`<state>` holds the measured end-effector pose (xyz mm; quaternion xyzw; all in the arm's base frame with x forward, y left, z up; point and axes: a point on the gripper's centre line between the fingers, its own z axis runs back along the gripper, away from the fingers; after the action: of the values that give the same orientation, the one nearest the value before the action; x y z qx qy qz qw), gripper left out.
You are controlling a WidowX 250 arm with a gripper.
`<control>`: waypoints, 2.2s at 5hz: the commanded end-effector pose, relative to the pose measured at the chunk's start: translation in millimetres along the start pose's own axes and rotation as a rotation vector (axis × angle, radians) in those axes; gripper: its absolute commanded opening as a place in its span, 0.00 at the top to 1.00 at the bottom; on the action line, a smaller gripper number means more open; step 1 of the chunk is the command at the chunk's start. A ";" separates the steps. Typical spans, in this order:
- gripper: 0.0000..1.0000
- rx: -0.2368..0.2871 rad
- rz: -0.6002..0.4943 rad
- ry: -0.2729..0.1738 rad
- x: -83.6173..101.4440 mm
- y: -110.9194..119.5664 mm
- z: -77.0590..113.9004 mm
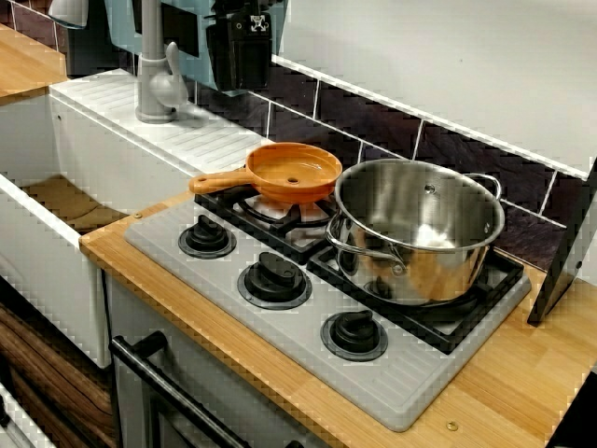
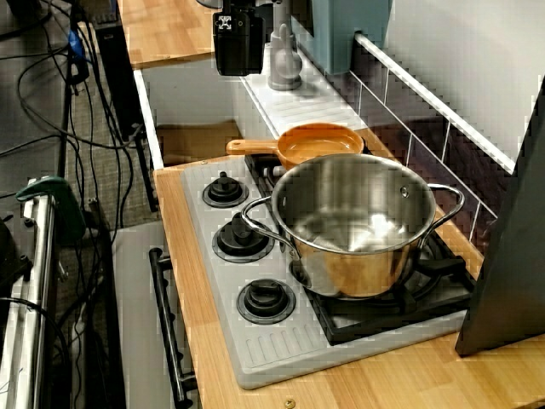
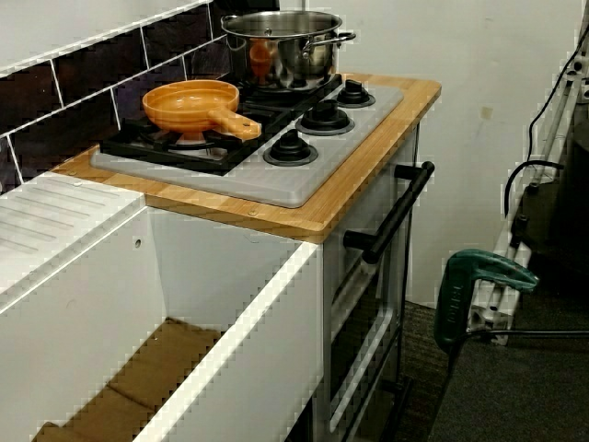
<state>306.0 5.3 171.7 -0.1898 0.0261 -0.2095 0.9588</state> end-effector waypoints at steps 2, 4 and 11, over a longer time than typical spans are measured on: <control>0.00 0.033 -0.028 -0.013 -5.8 4.6 -0.3; 0.00 0.136 -0.002 -0.065 -7.5 26.8 -7.9; 0.00 0.281 0.069 -0.203 -11.7 68.6 -56.6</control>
<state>311.1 44.4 82.0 -0.0822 -0.0778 -0.1525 0.9818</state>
